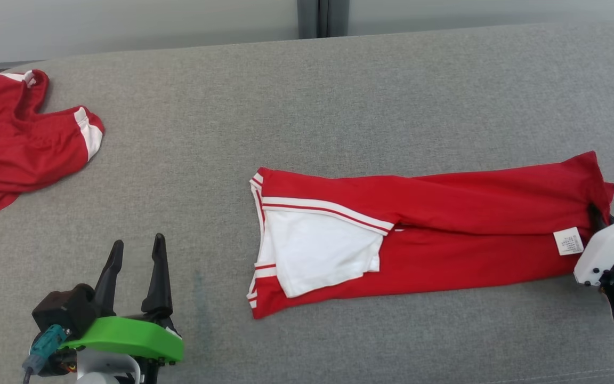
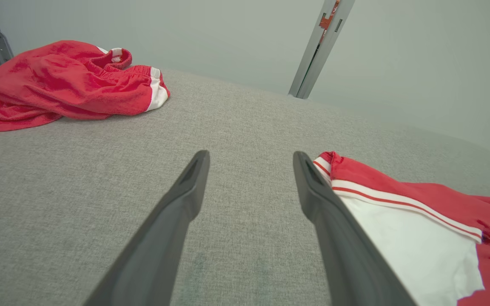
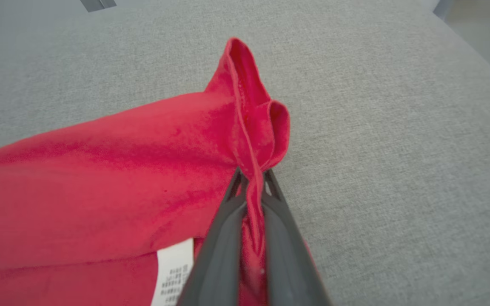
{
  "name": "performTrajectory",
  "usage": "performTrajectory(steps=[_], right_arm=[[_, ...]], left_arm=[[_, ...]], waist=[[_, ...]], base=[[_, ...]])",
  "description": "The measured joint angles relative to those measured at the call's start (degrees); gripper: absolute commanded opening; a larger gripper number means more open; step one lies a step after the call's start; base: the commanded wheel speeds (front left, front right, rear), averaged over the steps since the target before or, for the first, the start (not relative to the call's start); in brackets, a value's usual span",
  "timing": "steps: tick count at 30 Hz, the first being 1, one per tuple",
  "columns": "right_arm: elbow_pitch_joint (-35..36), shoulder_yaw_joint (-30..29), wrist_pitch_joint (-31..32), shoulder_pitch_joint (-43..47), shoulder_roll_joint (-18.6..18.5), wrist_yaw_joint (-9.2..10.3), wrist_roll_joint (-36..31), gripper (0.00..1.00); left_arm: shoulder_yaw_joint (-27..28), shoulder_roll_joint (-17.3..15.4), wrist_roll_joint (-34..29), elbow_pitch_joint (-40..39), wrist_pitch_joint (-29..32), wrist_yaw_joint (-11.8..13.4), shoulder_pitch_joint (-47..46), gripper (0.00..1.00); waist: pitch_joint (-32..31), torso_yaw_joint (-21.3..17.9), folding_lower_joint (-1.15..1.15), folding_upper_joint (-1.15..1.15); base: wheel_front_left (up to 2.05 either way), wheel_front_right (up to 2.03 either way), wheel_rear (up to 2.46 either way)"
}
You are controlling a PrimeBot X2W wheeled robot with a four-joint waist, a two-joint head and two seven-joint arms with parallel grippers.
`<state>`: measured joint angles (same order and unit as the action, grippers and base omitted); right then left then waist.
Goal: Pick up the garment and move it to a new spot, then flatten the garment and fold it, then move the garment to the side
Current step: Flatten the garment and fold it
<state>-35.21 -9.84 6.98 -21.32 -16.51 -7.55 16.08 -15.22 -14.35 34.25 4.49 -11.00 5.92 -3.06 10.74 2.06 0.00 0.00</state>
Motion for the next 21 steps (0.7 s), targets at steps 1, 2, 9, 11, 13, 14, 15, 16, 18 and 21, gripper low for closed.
performTrajectory(steps=[1,2,9,11,13,14,15,16,18,21], right_arm=[[0.32,-0.74,-0.36,0.44,-0.08,0.00,0.48,0.00],[0.88,-1.58,-0.90,1.05,-0.24,0.00,0.84,0.00],[12.01,1.67,-1.34,4.05,4.74,0.03,7.17,0.00],[15.70,4.22,-0.46,4.88,5.60,0.03,8.71,0.00],[19.71,7.26,0.70,5.86,6.02,0.03,10.24,0.00],[21.49,8.57,1.36,6.34,6.38,0.04,10.81,0.00],[22.74,9.71,1.79,6.73,6.60,0.04,11.17,0.00],[24.04,11.11,2.41,7.07,6.88,0.04,11.60,0.00],[25.94,13.57,3.32,7.34,7.44,0.05,12.39,0.00],[27.07,17.28,4.14,7.41,8.75,0.05,13.26,0.00]], left_arm=[[0.02,-0.02,0.24,-0.04,0.02,-0.02,0.02,1.00],[0.07,-0.01,0.58,-0.09,0.10,-0.03,0.03,1.00],[0.09,-0.20,0.97,-0.20,0.30,-0.03,0.06,1.00],[-0.12,-0.21,0.98,-0.25,0.44,-0.07,0.06,1.00],[-0.33,-0.25,0.99,-0.26,0.62,-0.15,0.06,1.00],[-0.46,-0.26,1.00,-0.27,0.67,-0.21,0.07,1.00],[-0.55,-0.27,1.00,-0.26,0.69,-0.21,0.07,1.00],[-0.59,-0.30,1.02,-0.25,0.69,-0.21,0.08,1.00],[-0.69,-0.30,1.09,-0.25,0.69,-0.21,0.11,1.00],[-0.91,-0.27,1.26,-0.21,0.69,-0.22,0.15,1.00]], waist=[[0.06,-0.21,0.00,0.00],[0.16,-0.47,0.00,0.00],[0.51,-1.83,0.00,0.00],[0.35,-1.74,0.00,0.00],[0.13,-1.37,0.00,0.00],[-0.01,-1.10,0.00,0.00],[-0.12,-0.86,0.00,0.00],[-0.25,-0.51,0.00,0.00],[-0.48,0.20,0.00,0.00],[-0.78,1.44,0.00,0.00]], base=[[0.00,0.00,0.00],[0.00,0.00,0.00],[0.00,0.00,0.00],[0.00,0.00,0.00],[0.00,0.00,0.00],[0.00,0.00,0.00],[0.00,0.00,0.00],[0.00,0.00,0.00],[0.00,0.00,0.00],[0.00,0.00,0.00]])
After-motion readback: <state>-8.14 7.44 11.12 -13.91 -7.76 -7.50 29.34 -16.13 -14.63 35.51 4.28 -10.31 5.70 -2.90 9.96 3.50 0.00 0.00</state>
